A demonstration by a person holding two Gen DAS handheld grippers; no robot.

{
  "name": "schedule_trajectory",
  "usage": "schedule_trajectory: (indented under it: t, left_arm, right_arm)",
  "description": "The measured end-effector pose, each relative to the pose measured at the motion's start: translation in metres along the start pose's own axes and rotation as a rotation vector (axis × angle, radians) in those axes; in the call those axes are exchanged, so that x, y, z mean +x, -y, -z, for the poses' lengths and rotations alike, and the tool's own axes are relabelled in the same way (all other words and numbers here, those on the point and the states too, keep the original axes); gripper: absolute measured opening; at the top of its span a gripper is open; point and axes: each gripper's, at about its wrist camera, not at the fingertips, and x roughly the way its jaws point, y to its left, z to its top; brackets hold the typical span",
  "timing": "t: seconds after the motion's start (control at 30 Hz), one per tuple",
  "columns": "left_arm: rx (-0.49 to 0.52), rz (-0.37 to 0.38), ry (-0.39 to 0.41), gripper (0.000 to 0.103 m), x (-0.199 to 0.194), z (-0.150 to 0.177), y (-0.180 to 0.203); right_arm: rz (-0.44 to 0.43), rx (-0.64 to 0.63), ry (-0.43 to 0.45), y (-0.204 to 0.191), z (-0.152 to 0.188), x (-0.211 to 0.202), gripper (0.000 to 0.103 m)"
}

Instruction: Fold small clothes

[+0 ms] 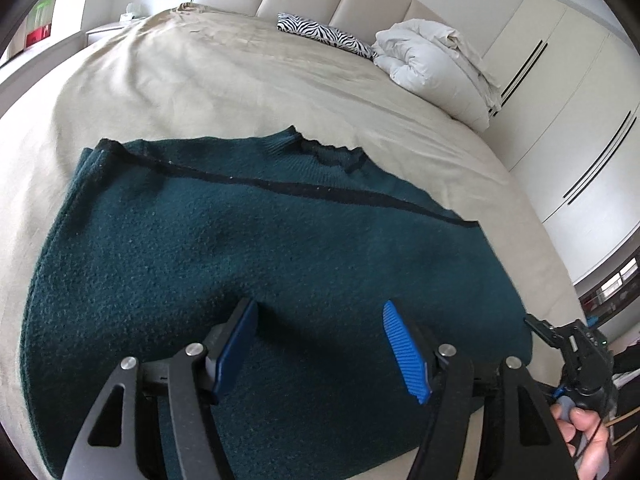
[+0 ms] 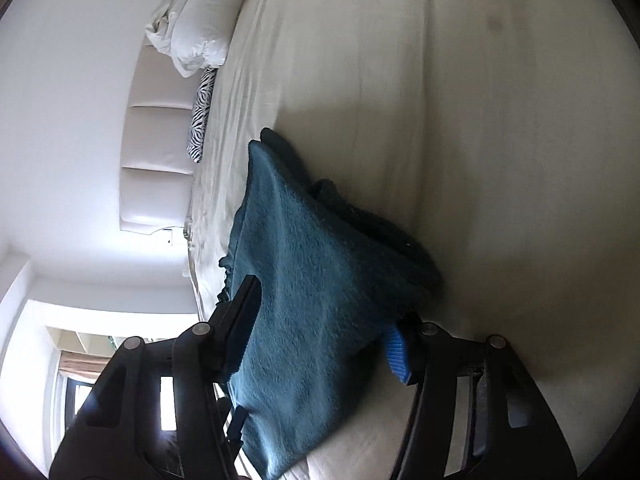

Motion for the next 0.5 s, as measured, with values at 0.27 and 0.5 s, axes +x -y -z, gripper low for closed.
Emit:
schedule_trajectory:
  t: [0.27,0.5]
  left_arm:
    - [-0.054,0.124,-0.015,0.067,0.012,-0.003,0.003]
    - [-0.069,0.132,-0.019,0.067,0.014,-0.001,-0.002]
  right_arm:
    - [-0.040,-0.134,0.014,-0.013,0.005,0.000,0.055]
    - [0.009,-0.039,0.043,0.011,-0.023,-0.009,0.033]
